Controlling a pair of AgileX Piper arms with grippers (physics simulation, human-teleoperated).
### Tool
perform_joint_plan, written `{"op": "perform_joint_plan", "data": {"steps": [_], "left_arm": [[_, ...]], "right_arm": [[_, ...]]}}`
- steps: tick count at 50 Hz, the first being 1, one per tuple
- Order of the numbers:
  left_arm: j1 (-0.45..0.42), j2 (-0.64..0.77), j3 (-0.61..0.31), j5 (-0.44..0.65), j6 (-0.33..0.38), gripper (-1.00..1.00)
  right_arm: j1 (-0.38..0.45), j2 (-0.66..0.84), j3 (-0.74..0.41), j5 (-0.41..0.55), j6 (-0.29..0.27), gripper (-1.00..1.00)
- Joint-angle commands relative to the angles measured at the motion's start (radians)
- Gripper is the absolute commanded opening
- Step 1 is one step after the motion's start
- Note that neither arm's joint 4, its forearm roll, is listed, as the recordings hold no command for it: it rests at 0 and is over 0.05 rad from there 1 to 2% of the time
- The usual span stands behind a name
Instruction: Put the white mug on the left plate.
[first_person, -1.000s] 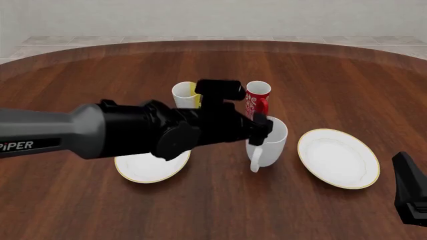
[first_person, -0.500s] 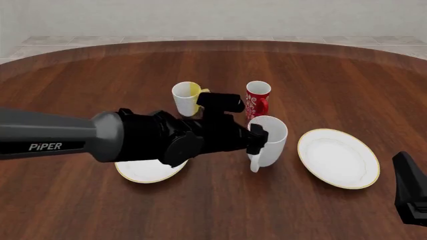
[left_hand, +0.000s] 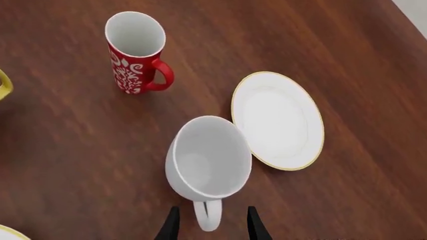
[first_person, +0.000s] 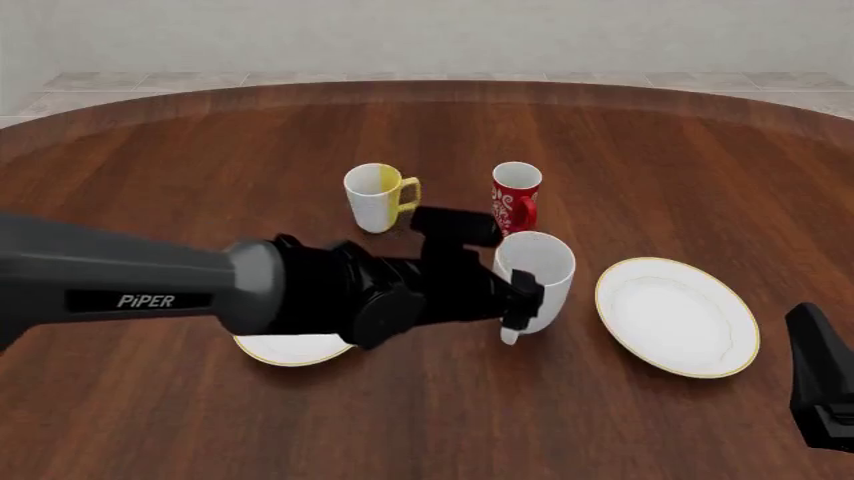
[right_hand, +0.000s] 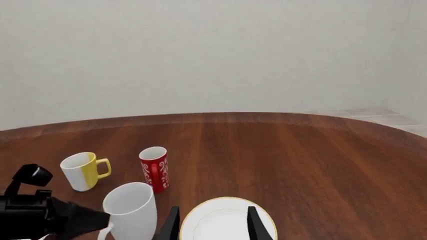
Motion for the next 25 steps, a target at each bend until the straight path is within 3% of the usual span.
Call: {"op": "perform_joint_plan", "data": {"steps": [1,25], "left_arm": [[-0.005,0.029,0.002,-0.012,-0.004,1.00],[-0.022,0.065,-0.003,-0.026,-0.006,1.00]], "right_arm": [[-0.001,0.000,0.000,-0.001,0.002,1.00],[-0.002,0.000,0.000,-0.001,0.003,1.00]]}}
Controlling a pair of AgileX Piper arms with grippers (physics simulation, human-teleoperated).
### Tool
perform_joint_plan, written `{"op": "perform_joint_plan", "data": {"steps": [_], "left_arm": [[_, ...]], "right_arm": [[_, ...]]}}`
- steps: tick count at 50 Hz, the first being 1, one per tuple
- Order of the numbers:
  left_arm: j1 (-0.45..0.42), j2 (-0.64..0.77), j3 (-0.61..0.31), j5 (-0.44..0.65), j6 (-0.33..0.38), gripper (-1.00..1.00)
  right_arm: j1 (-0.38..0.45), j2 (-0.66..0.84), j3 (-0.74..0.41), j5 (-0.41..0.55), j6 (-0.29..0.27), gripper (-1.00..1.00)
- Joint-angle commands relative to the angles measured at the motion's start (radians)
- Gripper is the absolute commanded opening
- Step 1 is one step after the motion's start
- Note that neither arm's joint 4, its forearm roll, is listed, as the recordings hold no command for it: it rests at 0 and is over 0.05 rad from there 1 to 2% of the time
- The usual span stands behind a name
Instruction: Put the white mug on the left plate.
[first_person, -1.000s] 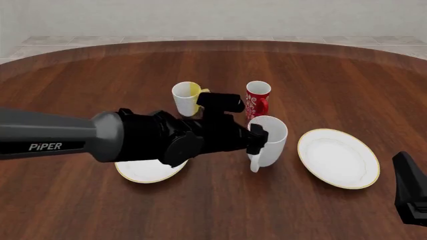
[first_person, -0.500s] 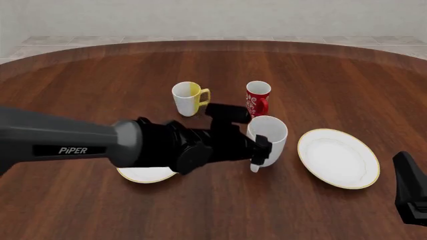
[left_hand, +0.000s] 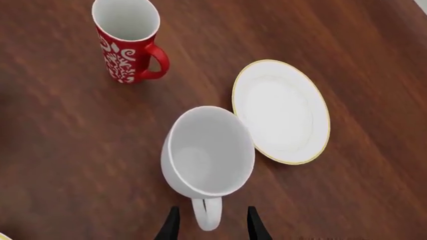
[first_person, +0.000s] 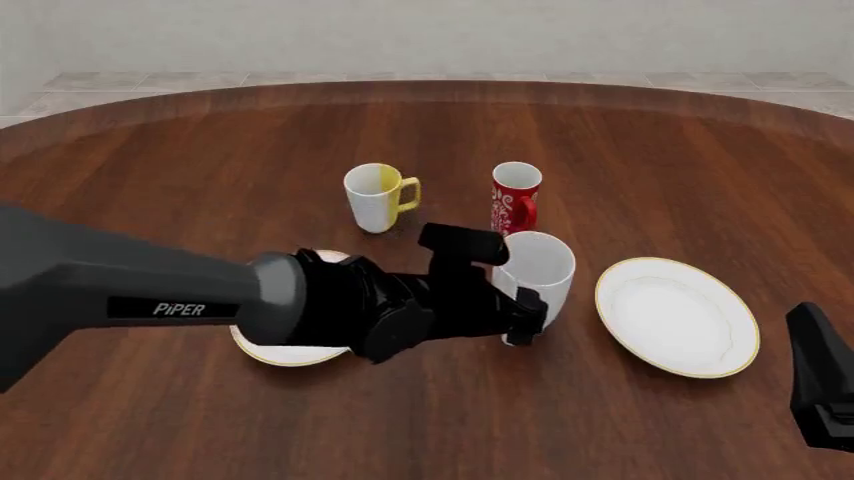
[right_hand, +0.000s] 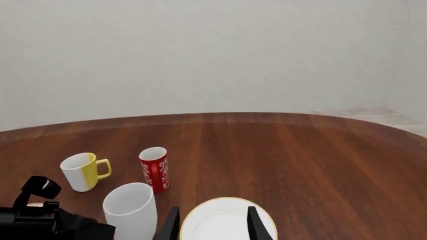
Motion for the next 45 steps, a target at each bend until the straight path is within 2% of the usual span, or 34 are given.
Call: {"op": "perform_joint_plan", "data": {"steps": [1,18,45], "left_arm": [[-0.003,0.016,-0.001,-0.008,0.003,1.00],[-0.009,0.028,-0.009,-0.009,0.011,1.00],[-0.028,0.081,-0.026,-0.015,-0.019,1.00]], "right_arm": [[-0.002,0.000,0.000,-0.001,0.002,1.00],[-0.002,0.000,0.000,-0.001,0.004,1.00],[-0.005,0.000,0.000,-0.002,0.005,1.00]]}}
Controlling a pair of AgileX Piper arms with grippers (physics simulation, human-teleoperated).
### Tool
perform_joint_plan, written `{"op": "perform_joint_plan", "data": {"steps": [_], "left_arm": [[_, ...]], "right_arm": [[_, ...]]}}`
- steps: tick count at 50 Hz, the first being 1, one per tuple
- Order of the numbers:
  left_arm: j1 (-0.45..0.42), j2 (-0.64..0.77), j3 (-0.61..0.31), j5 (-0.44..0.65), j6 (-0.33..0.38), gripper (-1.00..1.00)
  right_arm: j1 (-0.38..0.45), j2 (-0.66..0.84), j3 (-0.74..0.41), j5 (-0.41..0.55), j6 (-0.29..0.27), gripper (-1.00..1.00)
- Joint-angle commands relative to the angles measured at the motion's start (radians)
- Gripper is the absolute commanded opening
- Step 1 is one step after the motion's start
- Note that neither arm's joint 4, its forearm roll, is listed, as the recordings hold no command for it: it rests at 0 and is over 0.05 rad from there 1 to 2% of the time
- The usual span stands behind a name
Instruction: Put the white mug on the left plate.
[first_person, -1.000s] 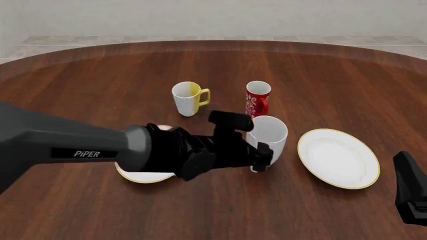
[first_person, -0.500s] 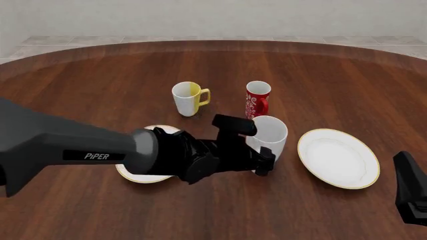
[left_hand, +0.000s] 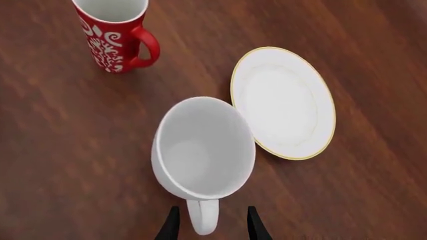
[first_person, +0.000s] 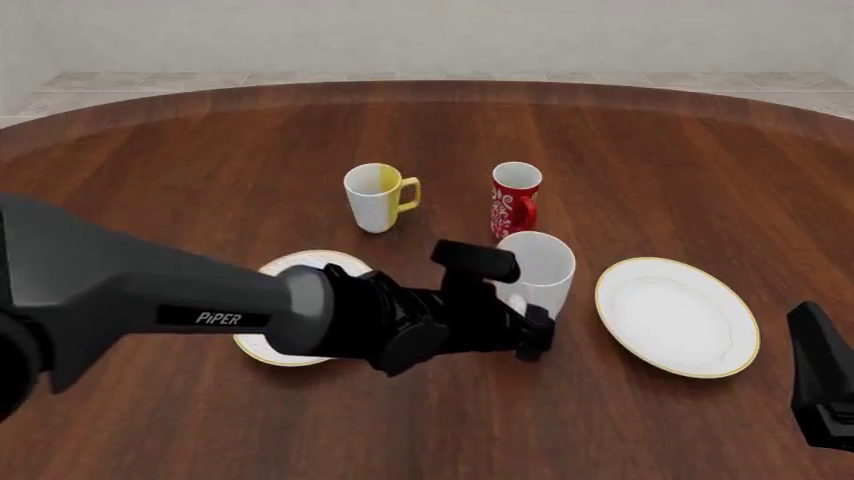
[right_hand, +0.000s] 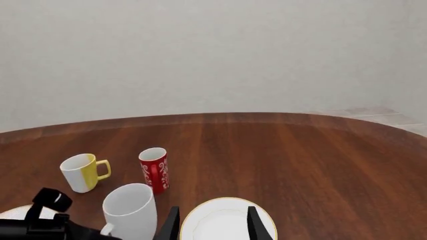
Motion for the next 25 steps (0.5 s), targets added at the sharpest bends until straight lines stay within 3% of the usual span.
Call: {"op": "perform_joint_plan", "data": {"steps": [1,10,11,25], "left_arm": [[-0.007,0.018,-0.004,-0.003,-0.010,1.00],[0.041,-0.010,0.055,-0.019,0.058,1.00],[0.050,-0.014,0.062,-0.018,0.065,-1.00],[0.040,-0.067,0.082,-0.012,0.099,-1.00]], "right_arm": [[-0.001,0.000,0.000,-0.001,0.001,1.00],[-0.003,0.000,0.000,-0.003,0.004,1.00],[-0.003,0.000,0.000,-0.004,0.004,1.00],[-0.003,0.000,0.000,-0.005,0.002,1.00]]}}
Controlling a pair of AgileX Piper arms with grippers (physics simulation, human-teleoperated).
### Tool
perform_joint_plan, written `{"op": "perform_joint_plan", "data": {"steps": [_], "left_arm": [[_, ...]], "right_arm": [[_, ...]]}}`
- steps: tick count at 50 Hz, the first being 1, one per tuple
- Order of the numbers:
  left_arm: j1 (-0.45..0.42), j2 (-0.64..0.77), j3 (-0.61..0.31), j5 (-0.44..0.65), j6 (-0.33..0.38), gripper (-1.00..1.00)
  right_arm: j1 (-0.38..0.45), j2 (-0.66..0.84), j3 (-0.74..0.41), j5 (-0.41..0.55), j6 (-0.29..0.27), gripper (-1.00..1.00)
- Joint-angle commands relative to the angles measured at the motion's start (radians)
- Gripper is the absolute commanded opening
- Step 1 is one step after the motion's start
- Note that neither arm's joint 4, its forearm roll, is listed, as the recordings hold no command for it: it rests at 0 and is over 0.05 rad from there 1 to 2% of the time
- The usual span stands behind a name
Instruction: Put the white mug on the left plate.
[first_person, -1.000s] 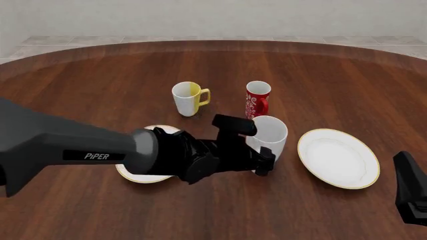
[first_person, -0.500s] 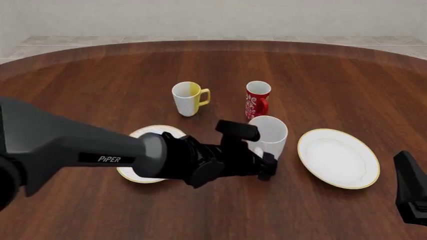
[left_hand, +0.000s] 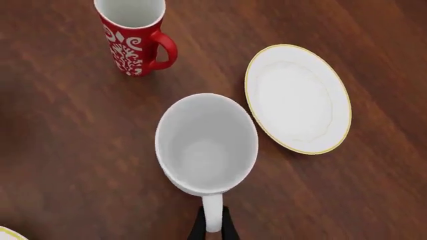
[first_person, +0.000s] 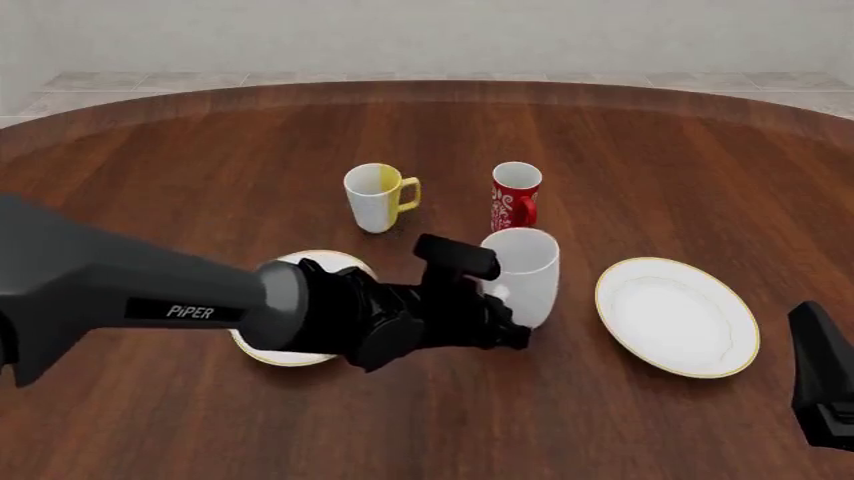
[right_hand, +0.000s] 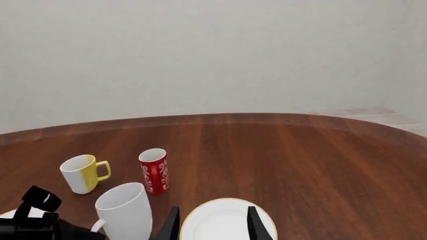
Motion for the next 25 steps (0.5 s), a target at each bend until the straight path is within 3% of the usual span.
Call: {"op": "perform_joint_plan", "data": {"steps": [1,25], "left_arm": [[-0.001,-0.029,0.025,0.004,0.033,-1.00],[-0.034,-0.112,-0.005,0.084,0.169,-1.00]], "right_arm": [[-0.001,0.000,0.000,-0.001,0.000,1.00],[0.000,0.000,0.000,0.004,-0.004,1.00]]}}
